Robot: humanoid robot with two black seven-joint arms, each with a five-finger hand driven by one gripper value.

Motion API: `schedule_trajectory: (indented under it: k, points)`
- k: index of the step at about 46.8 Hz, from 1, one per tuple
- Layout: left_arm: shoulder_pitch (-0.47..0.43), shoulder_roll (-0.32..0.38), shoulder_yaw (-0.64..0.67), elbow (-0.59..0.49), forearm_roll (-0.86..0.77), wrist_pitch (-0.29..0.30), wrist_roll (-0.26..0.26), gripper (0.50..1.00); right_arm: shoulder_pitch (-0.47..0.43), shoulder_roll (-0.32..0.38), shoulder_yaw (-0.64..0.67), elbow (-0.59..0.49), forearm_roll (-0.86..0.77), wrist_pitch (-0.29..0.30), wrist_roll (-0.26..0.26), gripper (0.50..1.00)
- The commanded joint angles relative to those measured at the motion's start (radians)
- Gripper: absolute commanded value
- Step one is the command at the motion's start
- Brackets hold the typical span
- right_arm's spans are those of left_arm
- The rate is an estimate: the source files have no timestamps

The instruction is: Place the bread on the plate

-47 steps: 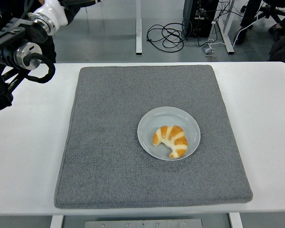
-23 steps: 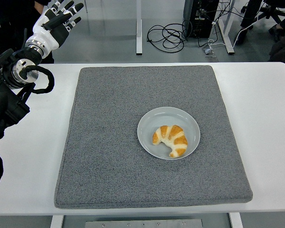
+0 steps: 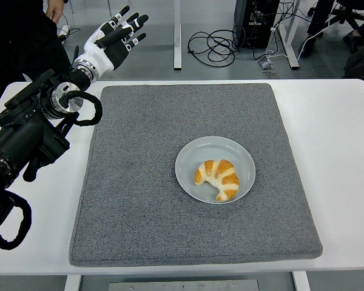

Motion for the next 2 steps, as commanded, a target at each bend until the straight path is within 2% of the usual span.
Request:
schedule_trajectory:
  k: [1, 2]
  points:
    - [0.0, 0.001, 0.001, 0.0, 0.0, -0.001, 0.0, 0.974, -0.003, 0.0, 0.001, -0.003, 0.0, 0.0, 0.0, 1.0]
    - [-0.002, 0.003, 0.001, 0.0, 0.0, -0.003, 0.0, 0.974, -0.003, 0.0, 0.001, -0.004, 0.0, 0.0, 0.0, 1.0]
